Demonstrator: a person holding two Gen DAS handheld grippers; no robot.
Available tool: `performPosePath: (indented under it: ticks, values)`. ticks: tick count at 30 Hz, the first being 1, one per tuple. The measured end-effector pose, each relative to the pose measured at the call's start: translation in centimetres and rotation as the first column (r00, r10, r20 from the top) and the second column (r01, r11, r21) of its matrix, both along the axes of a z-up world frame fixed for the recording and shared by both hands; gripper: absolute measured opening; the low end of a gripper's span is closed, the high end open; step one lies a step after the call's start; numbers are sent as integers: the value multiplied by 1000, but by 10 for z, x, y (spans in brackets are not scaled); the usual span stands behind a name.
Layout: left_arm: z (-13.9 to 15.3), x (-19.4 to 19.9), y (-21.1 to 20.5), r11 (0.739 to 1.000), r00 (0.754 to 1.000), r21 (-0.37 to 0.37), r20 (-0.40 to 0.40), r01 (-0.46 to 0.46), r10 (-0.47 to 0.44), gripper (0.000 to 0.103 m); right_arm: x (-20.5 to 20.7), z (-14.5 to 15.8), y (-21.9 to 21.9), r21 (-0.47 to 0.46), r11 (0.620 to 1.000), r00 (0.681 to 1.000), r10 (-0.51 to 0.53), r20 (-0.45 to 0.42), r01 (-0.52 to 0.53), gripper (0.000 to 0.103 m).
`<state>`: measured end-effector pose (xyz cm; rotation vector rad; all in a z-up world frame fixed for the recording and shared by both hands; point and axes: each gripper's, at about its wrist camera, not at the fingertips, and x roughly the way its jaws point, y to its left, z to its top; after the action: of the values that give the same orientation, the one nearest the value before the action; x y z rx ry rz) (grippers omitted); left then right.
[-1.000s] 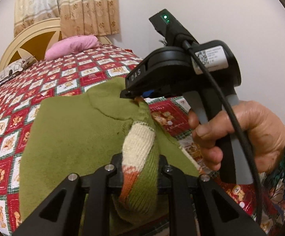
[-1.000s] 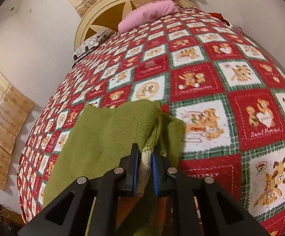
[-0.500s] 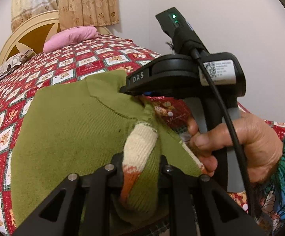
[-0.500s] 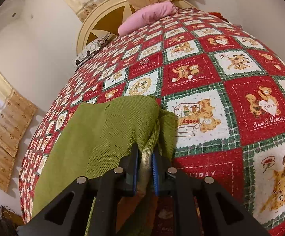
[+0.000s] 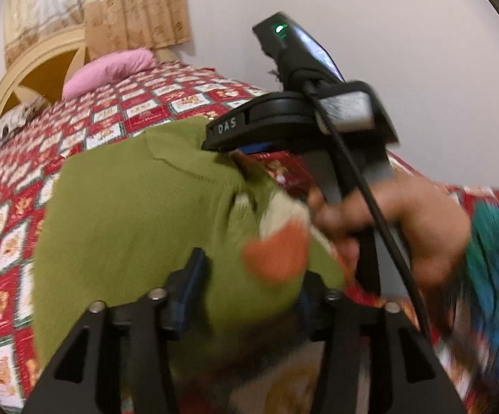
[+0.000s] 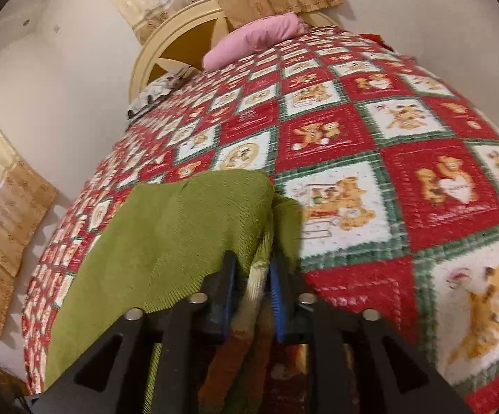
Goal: Fold small clothes
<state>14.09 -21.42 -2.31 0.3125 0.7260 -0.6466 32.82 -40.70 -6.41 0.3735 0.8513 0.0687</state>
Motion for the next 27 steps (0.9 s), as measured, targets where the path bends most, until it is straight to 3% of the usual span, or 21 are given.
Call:
performPosePath:
  ticks: [2, 6, 10, 13, 15, 18, 19, 20, 21, 23, 27]
  values:
    - [3, -13, 23, 1000, 1000, -11, 1, 24, -24, 74, -19, 6, -11, -22, 997, 997, -75, -10, 75, 63]
    - [11, -25, 77, 996, 998, -90, -53, 29, -34, 84, -70, 28, -13, -144, 973, 983, -181, 28, 183, 63]
    - [20, -19, 111, 985, 994, -172, -105, -1, -17, 84, -130, 58, 12, -101, 985, 986, -127, 109, 138, 62]
    - [28, -12, 121, 971, 992, -230, -120, -60, 32, 84, -151, 73, 43, -111, 993, 989, -25, 147, 42, 62]
    - [32, -12, 126, 964, 992, -254, -115, -75, 47, 85, -155, 75, 69, -154, 987, 990, 57, 129, -37, 62]
    - [32, -9, 130, 968, 991, -224, -96, -111, 91, 87, -146, 62, 98, -253, 963, 991, 114, 64, -94, 62]
    - [31, -7, 134, 967, 990, -223, -98, -123, 104, 87, -141, 55, 103, -268, 957, 992, 123, 32, -110, 59]
    - [31, -5, 139, 965, 988, -228, -107, -132, 110, 87, -137, 46, 107, -267, 955, 991, 135, 1, -130, 32]
    - [30, -3, 143, 962, 986, -232, -114, -146, 123, 87, -133, 37, 109, -268, 952, 989, 144, -31, -147, 16]
    - [29, 1, 153, 957, 983, -239, -124, -165, 138, 87, -134, 31, 108, -284, 949, 990, 134, -33, -138, 10]
    - [30, 18, 162, 951, 975, -227, -121, -209, 185, 87, -148, 29, 81, -138, 988, 998, 62, -8, -63, 9]
